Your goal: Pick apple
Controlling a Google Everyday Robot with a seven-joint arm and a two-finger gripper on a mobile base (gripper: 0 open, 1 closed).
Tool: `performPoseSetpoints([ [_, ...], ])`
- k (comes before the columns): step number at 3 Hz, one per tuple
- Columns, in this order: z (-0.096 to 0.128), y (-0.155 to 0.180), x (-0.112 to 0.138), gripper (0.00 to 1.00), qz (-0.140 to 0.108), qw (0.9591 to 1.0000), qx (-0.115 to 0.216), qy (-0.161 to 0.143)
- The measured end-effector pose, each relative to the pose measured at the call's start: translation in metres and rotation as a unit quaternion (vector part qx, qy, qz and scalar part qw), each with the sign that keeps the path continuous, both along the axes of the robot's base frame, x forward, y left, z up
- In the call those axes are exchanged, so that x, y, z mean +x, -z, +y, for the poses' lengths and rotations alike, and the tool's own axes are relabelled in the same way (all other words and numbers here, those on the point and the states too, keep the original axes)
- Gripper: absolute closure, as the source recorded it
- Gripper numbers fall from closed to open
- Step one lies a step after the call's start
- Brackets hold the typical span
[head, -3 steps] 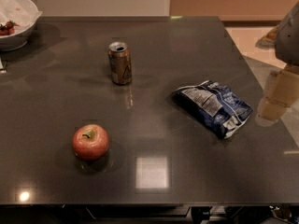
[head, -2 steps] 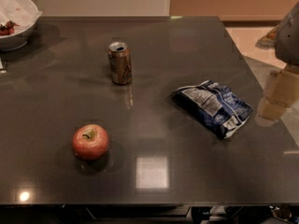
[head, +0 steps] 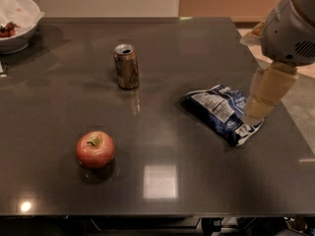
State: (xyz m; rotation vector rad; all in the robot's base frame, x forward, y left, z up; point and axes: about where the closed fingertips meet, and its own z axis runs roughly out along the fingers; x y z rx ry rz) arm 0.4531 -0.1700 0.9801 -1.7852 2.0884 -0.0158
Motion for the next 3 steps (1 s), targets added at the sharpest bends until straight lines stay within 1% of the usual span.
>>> performPoseSetpoints([
  [1,0.038,0.008,0.005,0.0,0.003,0.9987,0.028,-0.042],
  [2,0.08,0.025,0.004,0.0,0.014,0.9949,0.055,-0.083],
  [3,0.117,0.044,-0.003,0.0,0.028,0.99,0.074,-0.117],
])
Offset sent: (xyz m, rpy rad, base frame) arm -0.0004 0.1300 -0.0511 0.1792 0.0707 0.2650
